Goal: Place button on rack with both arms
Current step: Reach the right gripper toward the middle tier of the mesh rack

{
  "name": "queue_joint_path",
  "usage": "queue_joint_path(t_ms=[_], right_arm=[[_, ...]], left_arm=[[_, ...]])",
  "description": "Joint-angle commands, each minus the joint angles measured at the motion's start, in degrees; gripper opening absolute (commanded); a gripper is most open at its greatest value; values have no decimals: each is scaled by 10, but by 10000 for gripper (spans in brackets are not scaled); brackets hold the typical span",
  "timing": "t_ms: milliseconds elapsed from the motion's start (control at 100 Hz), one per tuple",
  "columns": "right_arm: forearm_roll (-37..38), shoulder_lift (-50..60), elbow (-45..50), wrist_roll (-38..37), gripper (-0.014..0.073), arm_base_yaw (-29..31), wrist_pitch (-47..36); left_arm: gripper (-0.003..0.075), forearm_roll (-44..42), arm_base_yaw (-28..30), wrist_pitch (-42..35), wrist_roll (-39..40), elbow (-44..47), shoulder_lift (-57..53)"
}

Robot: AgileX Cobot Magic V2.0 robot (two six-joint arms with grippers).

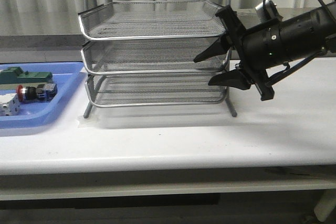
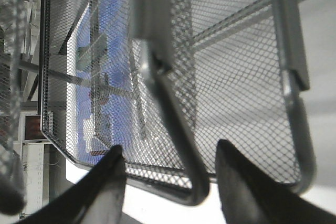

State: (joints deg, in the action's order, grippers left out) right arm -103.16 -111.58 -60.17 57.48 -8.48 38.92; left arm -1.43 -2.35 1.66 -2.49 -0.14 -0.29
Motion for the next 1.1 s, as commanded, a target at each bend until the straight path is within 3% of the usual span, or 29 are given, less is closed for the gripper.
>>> queue_joint_path(t_ms=[0,180,460,1090], right_arm=[[-78,24,-17,7,342,0,40],[-78,23,-17,7,194,0,40],[-78,23,-17,7,103,0,42],[-61,24,47,24,85,0,110]], left_arm=[[-21,4,0,-51,6,32,-18],[-21,4,0,-51,6,32,-18],[-21,4,0,-51,6,32,-18],[-21,4,0,-51,6,32,-18]])
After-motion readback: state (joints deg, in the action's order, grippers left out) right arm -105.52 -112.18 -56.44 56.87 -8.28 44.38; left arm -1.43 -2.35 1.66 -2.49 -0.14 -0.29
